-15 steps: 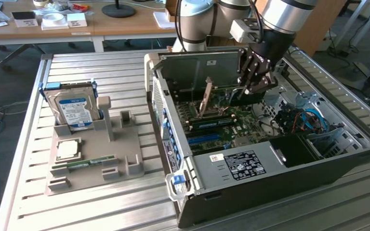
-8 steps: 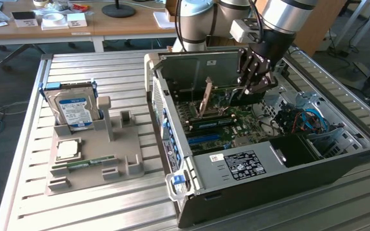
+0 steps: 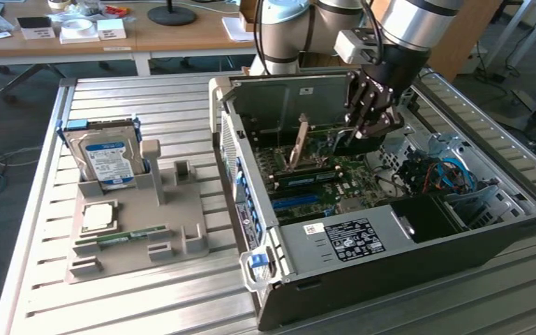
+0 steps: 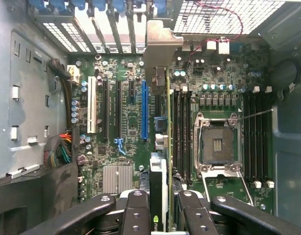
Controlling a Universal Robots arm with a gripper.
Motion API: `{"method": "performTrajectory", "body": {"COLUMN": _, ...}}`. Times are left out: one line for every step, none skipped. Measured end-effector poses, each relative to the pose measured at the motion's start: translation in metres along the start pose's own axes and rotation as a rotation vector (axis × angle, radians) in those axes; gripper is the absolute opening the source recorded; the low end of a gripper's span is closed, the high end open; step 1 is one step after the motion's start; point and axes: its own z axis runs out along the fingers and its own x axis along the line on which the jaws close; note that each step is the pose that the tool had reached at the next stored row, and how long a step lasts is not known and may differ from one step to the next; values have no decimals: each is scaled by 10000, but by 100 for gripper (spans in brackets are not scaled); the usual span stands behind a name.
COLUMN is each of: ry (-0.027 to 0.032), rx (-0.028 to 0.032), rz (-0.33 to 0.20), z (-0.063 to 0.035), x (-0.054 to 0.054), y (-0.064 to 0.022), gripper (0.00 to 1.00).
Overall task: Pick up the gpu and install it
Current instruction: 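Insert the gpu into the slot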
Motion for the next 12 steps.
{"method": "performTrajectory", "body": {"ry": -1, "rx": 4, "rz": 0, "z": 6, "x": 4, "y": -1, "gripper": 27}}
{"method": "performTrajectory", "body": {"ry": -2, "rx": 15, "rz": -1, "z": 16, "x": 9, "y": -1, "gripper": 27}}
{"method": "performTrajectory", "body": {"ry": 0, "rx": 32, "rz": -2, "z": 27, "x": 12, "y": -1, "gripper": 27}}
{"method": "performTrajectory", "body": {"ry": -1, "rx": 50, "rz": -3, "z": 37, "x": 15, "y": -1, "gripper": 27}}
{"method": "performTrajectory", "body": {"ry": 0, "rx": 60, "rz": -6, "z": 46, "x": 17, "y": -2, "gripper": 27}}
{"method": "performTrajectory", "body": {"ry": 0, "rx": 63, "rz": -7, "z": 52, "x": 19, "y": -2, "gripper": 27}}
{"method": "performTrajectory", "body": {"ry": 0, "rx": 64, "rz": -7, "z": 58, "x": 22, "y": -2, "gripper": 27}}
{"method": "performTrajectory", "body": {"ry": 2, "rx": 64, "rz": -7, "z": 64, "x": 26, "y": -2, "gripper": 27}}
{"method": "performTrajectory", "body": {"ry": -1, "rx": 65, "rz": -6, "z": 72, "x": 30, "y": -2, "gripper": 27}}
{"method": "performTrajectory", "body": {"ry": -3, "rx": 65, "rz": -7, "z": 81, "x": 32, "y": -2, "gripper": 27}}
{"method": "performTrajectory", "body": {"ry": -1, "rx": 65, "rz": -7, "z": 87, "x": 34, "y": -2, "gripper": 27}}
{"method": "performTrajectory", "body": {"ry": 0, "rx": 65, "rz": -9, "z": 91, "x": 35, "y": -2, "gripper": 27}}
